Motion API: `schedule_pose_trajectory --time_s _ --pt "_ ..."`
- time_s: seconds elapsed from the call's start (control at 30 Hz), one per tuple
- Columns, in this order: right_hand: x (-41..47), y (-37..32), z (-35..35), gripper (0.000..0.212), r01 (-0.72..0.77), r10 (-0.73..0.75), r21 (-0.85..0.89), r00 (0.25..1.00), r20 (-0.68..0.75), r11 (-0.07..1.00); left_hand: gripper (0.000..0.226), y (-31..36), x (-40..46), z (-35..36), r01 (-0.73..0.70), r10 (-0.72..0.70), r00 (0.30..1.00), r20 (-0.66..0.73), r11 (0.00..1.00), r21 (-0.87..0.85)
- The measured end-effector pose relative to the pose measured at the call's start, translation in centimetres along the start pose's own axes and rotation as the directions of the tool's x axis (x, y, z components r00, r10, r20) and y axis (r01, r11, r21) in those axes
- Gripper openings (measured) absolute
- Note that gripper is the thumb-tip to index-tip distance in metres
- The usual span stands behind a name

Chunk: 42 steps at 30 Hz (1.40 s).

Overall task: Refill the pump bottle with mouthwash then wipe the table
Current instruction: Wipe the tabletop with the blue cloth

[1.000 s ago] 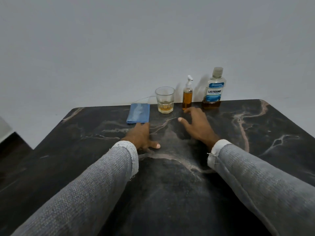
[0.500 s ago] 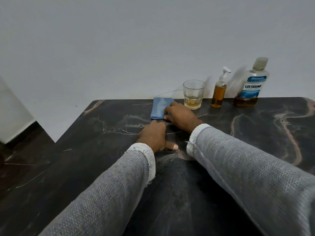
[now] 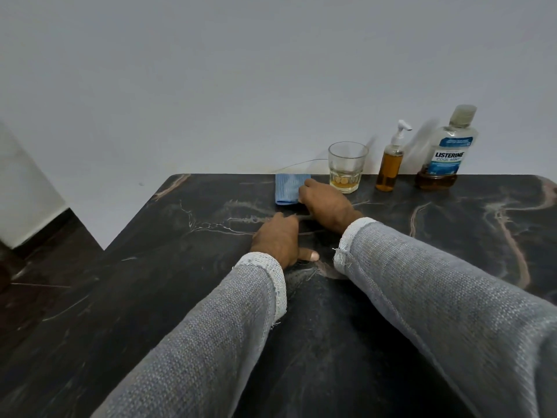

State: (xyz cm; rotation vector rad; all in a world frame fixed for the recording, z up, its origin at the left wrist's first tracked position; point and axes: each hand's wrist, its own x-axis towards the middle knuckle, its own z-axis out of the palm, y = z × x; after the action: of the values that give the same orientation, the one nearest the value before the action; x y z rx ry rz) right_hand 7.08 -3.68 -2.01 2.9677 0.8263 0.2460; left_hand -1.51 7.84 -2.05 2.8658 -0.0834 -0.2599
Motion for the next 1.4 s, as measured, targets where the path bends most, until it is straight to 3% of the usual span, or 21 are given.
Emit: schedule_pose_trajectory --time_s 0.2,0.43,0.57,0.77,0.83,0.97,1.07,1.17,1.27,1.4 --pt "-4.5 0.8 -2.0 0.023 -0.082 0.087 0.169 0.996 -0.023 0.982 0.073 0.5 -2.3 -0.1 -0.029 0.024 0.998 -0.060 0.995 -0.100" --pt "-14.5 2.6 -5.1 0.015 -0.134 0.147 0.287 0.989 -0.023 0.948 0.036 1.1 -7.8 -0.3 0.005 -0.008 1.000 -0.026 0.992 -0.130" --pt "-21.7 2.0 -5.8 0.019 -0.092 0.090 0.238 0.996 0.022 0.967 0.039 2.2 -11.4 0.8 -0.082 0.080 0.997 -0.024 0.993 -0.090" --pt "-28.3 1.1 -7.0 0.019 -0.025 0.004 0.262 0.997 0.081 0.965 0.046 2.5 -14.0 1.8 -0.078 0.076 0.997 -0.023 0.995 -0.064" --pt "-28.8 0.9 -7.2 0.025 -0.042 0.020 0.287 0.997 0.080 0.957 0.052 2.3 -14.5 2.0 -0.095 0.094 0.995 -0.021 0.993 -0.069" --pt "-27.1 0.3 -6.6 0.039 -0.183 0.204 0.339 0.979 -0.027 0.923 0.058 1.6 -14.6 1.9 -0.115 0.113 0.993 -0.024 0.989 -0.092" --pt "-24.7 -0.8 -4.8 0.056 -0.326 0.320 0.361 0.944 0.079 0.874 0.059 1.1 -14.2 1.8 -0.127 0.126 0.992 -0.013 0.990 -0.059" --pt "-23.1 -2.8 -1.8 0.066 -0.368 0.331 0.333 0.929 0.163 0.868 0.058 0.3 -13.7 1.8 -0.134 0.133 0.991 -0.015 0.988 -0.071" --pt "-21.9 -4.3 0.4 0.063 -0.395 0.375 0.268 0.919 0.125 0.879 0.057 -0.6 -13.3 2.1 -0.152 0.151 0.988 -0.017 0.975 -0.161" --pt "-20.0 -5.6 0.7 0.061 -0.349 0.313 0.213 0.931 0.186 0.913 0.047 -0.9 -13.0 2.3 -0.146 0.117 0.986 -0.121 0.955 -0.260"
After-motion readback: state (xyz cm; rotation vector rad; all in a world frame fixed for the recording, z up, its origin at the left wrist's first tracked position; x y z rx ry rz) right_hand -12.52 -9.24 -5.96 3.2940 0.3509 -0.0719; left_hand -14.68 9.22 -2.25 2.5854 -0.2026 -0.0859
